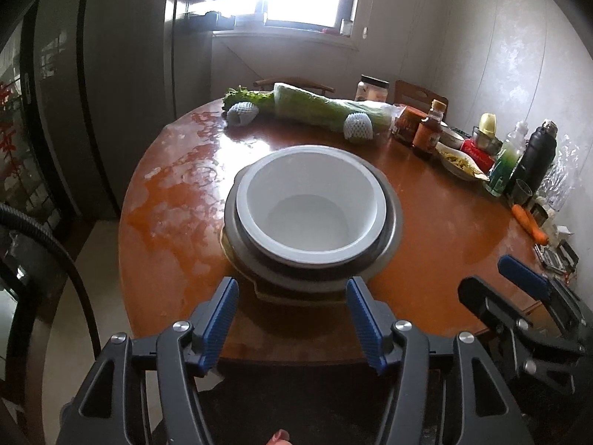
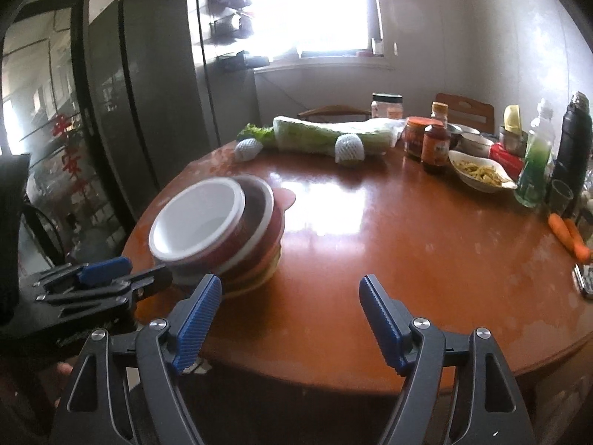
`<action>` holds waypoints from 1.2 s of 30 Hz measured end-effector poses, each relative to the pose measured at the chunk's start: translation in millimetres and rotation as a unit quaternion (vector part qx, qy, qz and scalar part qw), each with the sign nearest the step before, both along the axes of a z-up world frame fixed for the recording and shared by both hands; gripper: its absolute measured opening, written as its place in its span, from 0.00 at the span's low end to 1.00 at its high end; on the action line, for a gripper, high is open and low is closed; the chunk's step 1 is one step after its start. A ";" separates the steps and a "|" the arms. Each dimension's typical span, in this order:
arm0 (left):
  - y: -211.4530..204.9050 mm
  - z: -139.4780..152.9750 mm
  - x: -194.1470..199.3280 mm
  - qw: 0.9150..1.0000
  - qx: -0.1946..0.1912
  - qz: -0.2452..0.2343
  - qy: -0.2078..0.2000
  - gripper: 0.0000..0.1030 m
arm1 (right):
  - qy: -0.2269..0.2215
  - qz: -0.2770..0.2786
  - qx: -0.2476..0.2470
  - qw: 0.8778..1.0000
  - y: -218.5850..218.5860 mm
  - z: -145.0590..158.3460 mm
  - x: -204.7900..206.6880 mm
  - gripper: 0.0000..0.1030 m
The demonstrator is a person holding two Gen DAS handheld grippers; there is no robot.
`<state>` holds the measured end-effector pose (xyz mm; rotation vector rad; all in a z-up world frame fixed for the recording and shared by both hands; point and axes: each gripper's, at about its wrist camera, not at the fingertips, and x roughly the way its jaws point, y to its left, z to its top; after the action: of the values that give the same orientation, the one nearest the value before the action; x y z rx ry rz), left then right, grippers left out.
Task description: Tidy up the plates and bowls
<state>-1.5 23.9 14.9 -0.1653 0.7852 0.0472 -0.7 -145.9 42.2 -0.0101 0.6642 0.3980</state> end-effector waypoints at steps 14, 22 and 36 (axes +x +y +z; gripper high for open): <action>-9.5 -7.6 -6.6 1.000 0.014 0.002 0.007 0.59 | 0.008 -0.006 0.002 1.000 -2.4 -9.4 -14.0 0.76; -8.1 -7.6 -8.2 1.000 0.012 0.003 0.004 0.59 | 0.010 -0.011 0.002 1.000 -2.6 -8.6 -15.1 0.76; -5.3 -9.2 -9.7 1.000 0.011 0.001 0.007 0.59 | 0.015 -0.014 0.003 1.000 -3.9 -11.3 -16.8 0.76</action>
<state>-11.2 18.7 5.7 -0.1447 0.7988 0.0592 -17.5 -149.8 31.0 0.0105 0.6930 0.3734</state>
